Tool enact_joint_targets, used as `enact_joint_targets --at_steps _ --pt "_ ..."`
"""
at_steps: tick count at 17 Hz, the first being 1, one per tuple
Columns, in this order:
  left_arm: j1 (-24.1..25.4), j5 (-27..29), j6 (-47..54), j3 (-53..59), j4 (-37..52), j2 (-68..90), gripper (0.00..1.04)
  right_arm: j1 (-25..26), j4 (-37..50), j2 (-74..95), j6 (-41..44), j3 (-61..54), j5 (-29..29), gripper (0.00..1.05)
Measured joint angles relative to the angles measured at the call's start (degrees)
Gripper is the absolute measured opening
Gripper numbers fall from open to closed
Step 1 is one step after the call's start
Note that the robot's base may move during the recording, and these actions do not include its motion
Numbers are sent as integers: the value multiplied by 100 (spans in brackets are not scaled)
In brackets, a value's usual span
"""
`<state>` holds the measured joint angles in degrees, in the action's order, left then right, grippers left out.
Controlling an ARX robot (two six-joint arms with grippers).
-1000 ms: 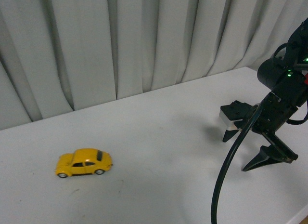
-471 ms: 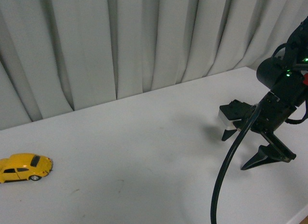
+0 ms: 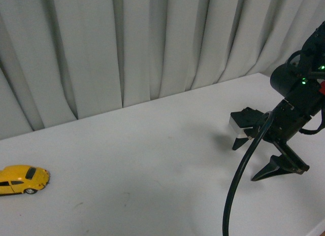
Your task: Wind up and store yellow beetle toy
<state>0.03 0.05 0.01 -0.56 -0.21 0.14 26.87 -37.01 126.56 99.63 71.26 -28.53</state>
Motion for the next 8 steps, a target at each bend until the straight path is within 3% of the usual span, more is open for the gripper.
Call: enact_joint_targets --at_steps 2,5,8 --pt "0 -2 0 0 0 0 98 -304 603 -157 -15 -140 -540 98" --pt "0 -2 0 0 0 0 98 -905 1714 -1040 -9 -363 -1818 98" --pt "0 0 0 0 0 0 98 -970 1965 -1327 -4 -365 -2017 98"
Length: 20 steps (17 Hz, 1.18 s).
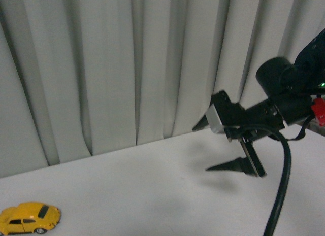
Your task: Wind up and store yellow beetle toy
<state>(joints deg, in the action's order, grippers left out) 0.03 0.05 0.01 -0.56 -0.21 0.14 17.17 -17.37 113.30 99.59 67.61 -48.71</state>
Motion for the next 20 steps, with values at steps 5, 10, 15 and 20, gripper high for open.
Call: enact_joint_targets --at_steps 5,10,15,20 --pt "0 -2 0 0 0 0 98 31 1204 -1329 13 -444 -715 98" --pt "0 0 0 0 0 0 98 -774 5965 -4050 -6673 -3860 3713 48" --pt "0 -2 0 0 -2 0 98 -1740 4981 -6819 -9685 -5480 4787 2" --pt "0 -2 0 -2 0 0 98 -1740 4712 -7643 -9855 -6094 4854 2"
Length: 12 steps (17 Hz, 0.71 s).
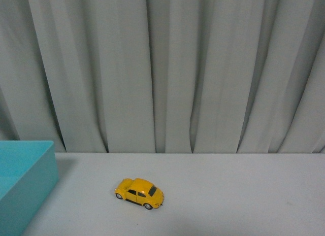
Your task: Wind up and store yellow beetle toy
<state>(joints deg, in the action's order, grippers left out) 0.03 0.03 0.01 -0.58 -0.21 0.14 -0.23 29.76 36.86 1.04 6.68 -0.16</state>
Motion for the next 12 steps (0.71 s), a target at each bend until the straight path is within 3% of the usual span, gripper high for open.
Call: enact_joint_targets --at_steps 7,12 --pt "0 0 0 2 0 0 98 0 -271 -496 -4 -223 2 2" --pt "0 0 0 2 0 0 98 0 -1025 -1746 -20 -605 2 2"
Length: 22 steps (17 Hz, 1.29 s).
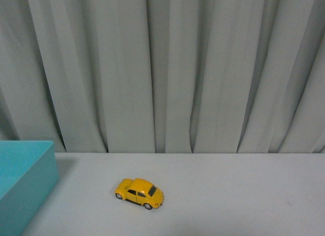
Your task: Wind up and store yellow beetle toy
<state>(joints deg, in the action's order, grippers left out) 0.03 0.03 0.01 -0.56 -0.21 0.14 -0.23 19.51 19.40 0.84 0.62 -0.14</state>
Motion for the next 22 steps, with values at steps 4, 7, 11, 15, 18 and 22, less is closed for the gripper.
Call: enact_joint_targets --at_steps 4,7,11,15,18,22 --pt "0 0 0 0 0 0 98 0 -656 -660 0 0 0 2" --pt "0 0 0 0 0 0 98 0 -885 -879 0 0 0 2" --pt "0 4 0 0 0 0 98 0 -1867 -1926 0 15 2 2" --pt "0 2 -2 0 0 0 98 0 -1974 -1921 0 2 17 10" --pt "0 0 0 0 0 0 98 0 -1974 -1921 0 2 17 41" --pt "0 0 0 0 0 0 98 0 -1974 -1921 0 2 17 89"
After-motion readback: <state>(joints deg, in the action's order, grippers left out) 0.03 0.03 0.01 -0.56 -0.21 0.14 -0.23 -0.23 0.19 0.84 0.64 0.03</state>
